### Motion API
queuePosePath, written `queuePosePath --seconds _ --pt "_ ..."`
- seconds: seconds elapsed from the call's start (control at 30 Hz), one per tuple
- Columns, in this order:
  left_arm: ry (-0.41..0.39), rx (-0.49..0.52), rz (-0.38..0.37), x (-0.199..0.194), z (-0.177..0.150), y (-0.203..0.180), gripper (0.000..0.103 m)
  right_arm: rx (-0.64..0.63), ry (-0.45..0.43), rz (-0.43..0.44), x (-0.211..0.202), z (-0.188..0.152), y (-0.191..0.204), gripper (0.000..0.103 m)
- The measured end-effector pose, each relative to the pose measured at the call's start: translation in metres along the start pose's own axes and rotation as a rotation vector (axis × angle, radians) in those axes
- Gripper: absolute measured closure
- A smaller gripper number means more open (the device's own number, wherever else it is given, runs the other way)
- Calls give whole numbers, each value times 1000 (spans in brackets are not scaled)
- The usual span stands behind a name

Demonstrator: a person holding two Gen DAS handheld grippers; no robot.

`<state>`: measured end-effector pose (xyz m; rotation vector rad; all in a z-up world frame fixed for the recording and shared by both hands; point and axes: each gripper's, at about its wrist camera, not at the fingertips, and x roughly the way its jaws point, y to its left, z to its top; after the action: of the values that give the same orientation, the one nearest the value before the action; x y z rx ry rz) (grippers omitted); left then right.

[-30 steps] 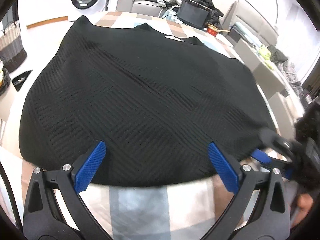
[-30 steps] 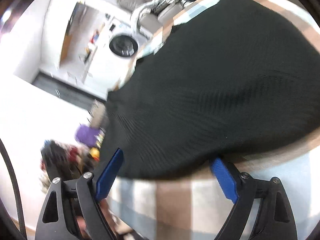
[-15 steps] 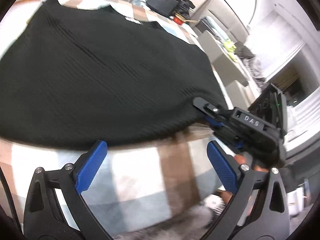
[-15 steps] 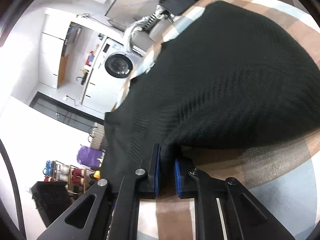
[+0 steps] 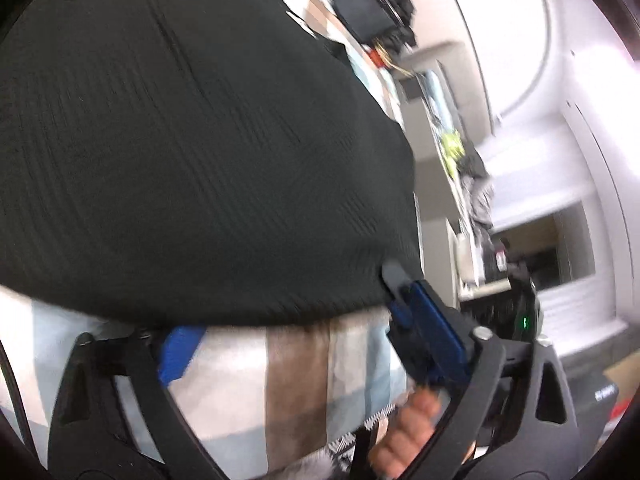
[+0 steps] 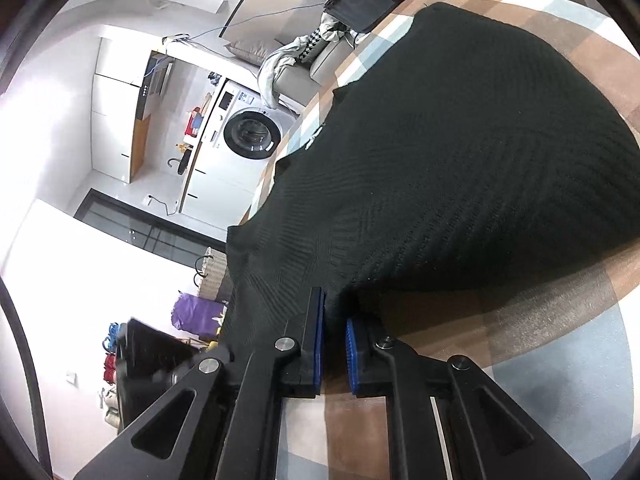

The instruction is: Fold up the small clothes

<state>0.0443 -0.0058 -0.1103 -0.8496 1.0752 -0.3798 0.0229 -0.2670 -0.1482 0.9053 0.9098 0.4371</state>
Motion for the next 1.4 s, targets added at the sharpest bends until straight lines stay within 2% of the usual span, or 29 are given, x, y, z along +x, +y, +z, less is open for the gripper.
queuePosePath --seconds 0.03,0.17,0.23,0.3,0.37,0.43,0.57,0.67,0.8,0.9,1.0,1.17,1.27,1.33,1.4 --pt "-22 -20 22 -2 4 3 24 2 4 -2 0 -1 -1 93" --pt "-101 -105 54 -12 12 18 35 -1 16 -14 1 -3 -4 94" --pt "-134 -125 83 -16 15 24 46 0 21 -14 1 -4 -6 94" --pt "-161 -146 109 -19 19 31 60 1 31 -15 2 -4 -8 94" --pt "-189 -172 140 -22 20 39 83 -6 39 -21 1 -4 -7 94" --pt "-201 -157 168 -20 18 43 91 -11 48 -31 2 -4 -8 93" --pt "-210 -135 170 -20 14 45 92 25 65 -68 1 -3 -14 83" --pt "-207 -131 165 -27 13 53 92 59 51 -73 -4 1 -21 80" --pt "-210 -133 162 -32 11 55 92 115 -11 -85 -18 6 -30 72" --pt "-209 -132 155 -35 9 57 92 189 -54 -77 -27 8 -39 71" --pt "-207 -130 151 -35 9 57 92 214 -113 -117 -40 13 -46 69" --pt "-206 -121 151 -35 7 56 92 271 -194 -144 -54 20 -57 69" --pt "-206 -118 149 -36 7 58 92 271 -209 -161 -56 22 -57 71" --pt "-206 -117 146 -38 5 59 92 252 -225 -185 -57 23 -56 86" --pt "-207 -119 145 -38 5 59 92 214 -235 -174 -62 26 -52 89"
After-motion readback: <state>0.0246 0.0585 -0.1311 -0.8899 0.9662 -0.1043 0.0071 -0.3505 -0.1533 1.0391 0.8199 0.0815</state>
